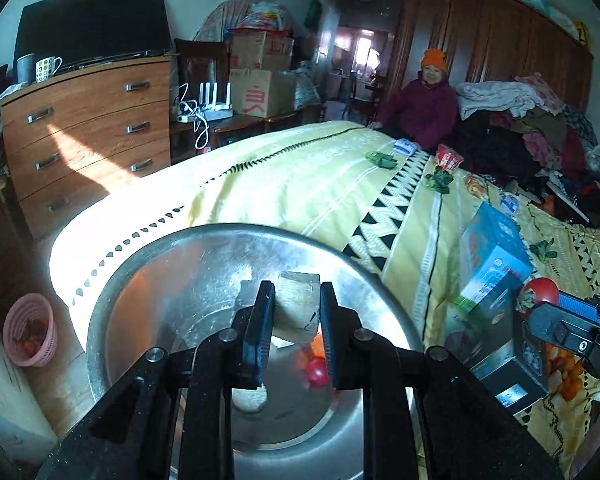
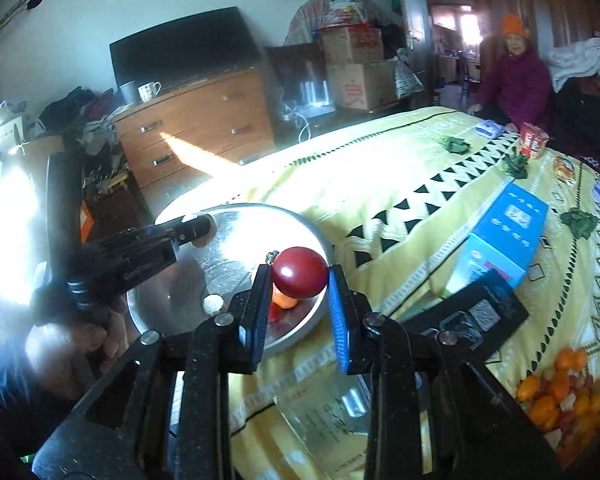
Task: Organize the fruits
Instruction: 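Carry both to the steel basin and open both tools over it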
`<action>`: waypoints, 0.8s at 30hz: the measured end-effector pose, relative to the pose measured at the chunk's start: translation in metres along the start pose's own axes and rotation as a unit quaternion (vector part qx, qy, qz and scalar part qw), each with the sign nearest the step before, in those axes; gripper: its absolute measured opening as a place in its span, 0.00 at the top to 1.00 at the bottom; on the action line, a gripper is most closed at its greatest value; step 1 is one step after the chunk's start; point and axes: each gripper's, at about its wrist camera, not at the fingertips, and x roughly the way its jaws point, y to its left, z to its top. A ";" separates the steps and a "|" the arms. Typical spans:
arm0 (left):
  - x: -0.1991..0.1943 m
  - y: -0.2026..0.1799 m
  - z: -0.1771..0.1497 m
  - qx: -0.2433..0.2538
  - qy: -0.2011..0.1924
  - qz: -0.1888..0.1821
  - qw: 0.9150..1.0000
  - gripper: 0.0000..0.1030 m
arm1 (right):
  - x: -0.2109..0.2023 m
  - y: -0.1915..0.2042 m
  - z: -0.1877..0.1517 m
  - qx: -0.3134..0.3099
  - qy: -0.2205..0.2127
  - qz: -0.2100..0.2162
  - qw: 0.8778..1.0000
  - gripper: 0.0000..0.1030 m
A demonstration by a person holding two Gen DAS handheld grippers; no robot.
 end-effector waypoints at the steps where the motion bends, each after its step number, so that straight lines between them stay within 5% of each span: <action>1: 0.002 0.001 -0.006 0.000 0.006 0.005 1.000 0.79 | 0.012 0.004 0.000 -0.001 0.011 0.003 1.000 0.73; 10: 0.023 0.018 -0.021 -0.015 0.039 0.006 0.999 0.79 | 0.079 0.029 -0.015 -0.031 0.102 -0.012 0.994 0.73; 24: 0.027 0.027 -0.017 -0.029 0.046 -0.001 0.999 0.79 | 0.096 0.039 -0.015 -0.028 0.120 -0.018 0.992 0.73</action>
